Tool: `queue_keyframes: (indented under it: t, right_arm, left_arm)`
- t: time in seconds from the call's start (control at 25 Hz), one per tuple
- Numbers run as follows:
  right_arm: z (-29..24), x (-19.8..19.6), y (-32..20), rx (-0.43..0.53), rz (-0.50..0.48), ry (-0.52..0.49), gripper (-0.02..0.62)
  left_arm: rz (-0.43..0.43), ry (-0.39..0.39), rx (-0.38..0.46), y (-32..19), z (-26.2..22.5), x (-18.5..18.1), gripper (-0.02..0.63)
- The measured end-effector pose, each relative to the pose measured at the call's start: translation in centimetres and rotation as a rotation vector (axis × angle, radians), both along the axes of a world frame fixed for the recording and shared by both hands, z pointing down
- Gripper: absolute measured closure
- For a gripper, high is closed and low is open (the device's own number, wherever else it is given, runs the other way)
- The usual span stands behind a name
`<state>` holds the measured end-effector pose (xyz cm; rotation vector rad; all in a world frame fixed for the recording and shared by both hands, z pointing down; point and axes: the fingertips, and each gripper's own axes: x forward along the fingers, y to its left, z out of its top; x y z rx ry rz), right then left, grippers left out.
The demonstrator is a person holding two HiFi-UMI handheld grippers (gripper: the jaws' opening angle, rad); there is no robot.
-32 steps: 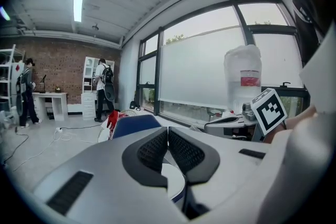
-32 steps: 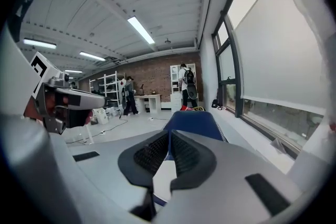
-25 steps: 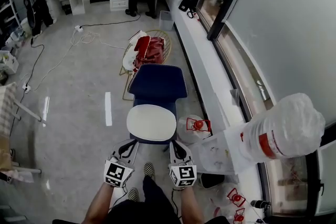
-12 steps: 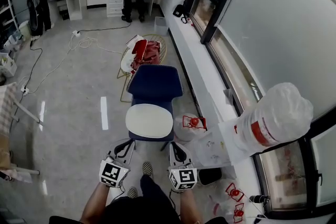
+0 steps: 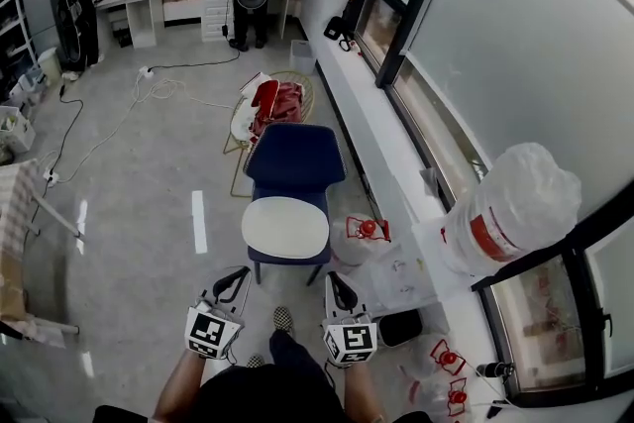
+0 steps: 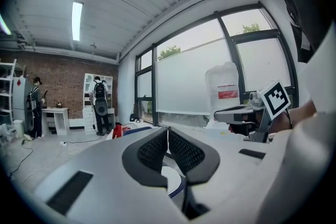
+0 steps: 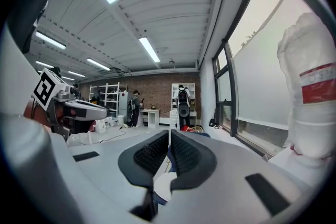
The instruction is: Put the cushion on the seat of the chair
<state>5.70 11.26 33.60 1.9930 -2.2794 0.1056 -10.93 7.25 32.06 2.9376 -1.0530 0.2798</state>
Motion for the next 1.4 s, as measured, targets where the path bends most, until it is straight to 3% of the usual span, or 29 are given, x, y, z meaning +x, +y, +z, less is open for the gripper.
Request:
queue_keyframes:
  t: [0.48, 1.4]
  right_arm:
    - [-0.7, 0.0, 2.4, 0.019, 0.013, -0.017, 0.557]
    - [0.2, -0.5, 1.9, -0.007, 0.008, -0.006, 0.558]
  left_arm:
    - [0.010, 0.004, 0.020, 2.1, -0.9, -0.6, 0.583]
    - [0.007, 0.025, 0.013, 1.7, -0.5, -0.4, 0.583]
